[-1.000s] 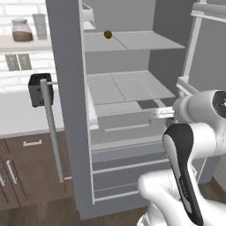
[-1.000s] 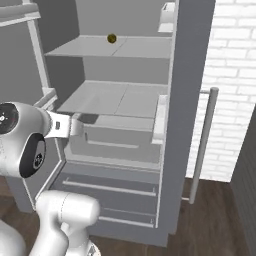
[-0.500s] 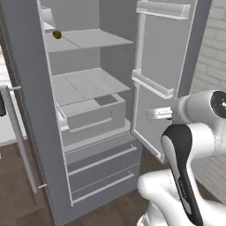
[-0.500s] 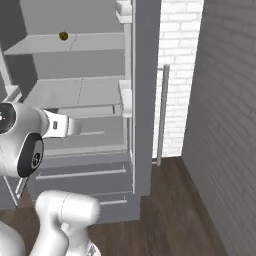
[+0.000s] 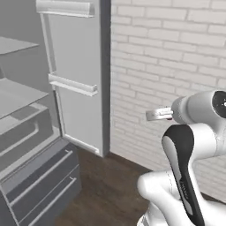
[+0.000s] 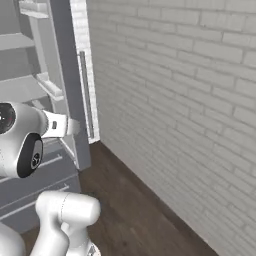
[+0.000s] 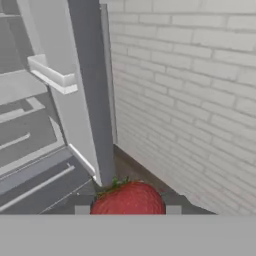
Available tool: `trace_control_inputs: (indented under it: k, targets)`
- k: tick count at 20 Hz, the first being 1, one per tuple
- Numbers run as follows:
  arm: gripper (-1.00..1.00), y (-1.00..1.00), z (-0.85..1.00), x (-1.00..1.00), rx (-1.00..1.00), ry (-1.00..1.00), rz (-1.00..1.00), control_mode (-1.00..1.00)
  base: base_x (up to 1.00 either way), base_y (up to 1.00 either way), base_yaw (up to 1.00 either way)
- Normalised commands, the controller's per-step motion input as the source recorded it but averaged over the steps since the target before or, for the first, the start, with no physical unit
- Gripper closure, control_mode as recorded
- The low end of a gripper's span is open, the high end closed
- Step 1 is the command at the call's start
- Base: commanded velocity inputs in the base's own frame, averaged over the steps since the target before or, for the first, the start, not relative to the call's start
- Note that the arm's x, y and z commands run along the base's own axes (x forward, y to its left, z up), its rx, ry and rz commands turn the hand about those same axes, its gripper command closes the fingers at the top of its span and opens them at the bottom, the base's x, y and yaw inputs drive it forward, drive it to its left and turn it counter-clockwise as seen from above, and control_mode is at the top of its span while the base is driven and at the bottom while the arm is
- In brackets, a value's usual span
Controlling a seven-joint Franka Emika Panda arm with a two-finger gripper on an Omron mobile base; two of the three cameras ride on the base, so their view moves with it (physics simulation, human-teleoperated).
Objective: Take the strawberry from the fridge and place it on top of the pancake, located on the dining counter.
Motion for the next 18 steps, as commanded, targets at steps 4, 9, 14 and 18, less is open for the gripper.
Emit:
trace_control_inputs:
  k: [4, 9, 14, 18]
  targets:
    - [1.00, 0.00, 0.00, 0.00, 0.00, 0.00, 0.00, 1.00, -0.26, 0.00, -0.93]
    - [1.00, 0.00, 0.00, 0.00, 0.00, 0.00, 0.00, 1.00, -0.14, 0.00, -0.97]
    - [1.00, 0.00, 0.00, 0.00, 0.00, 0.00, 0.00, 1.00, -0.06, 0.00, -1.00]
    - [1.00, 0.00, 0.00, 0.00, 0.00, 0.00, 0.00, 1.00, -0.01, 0.00, -0.97]
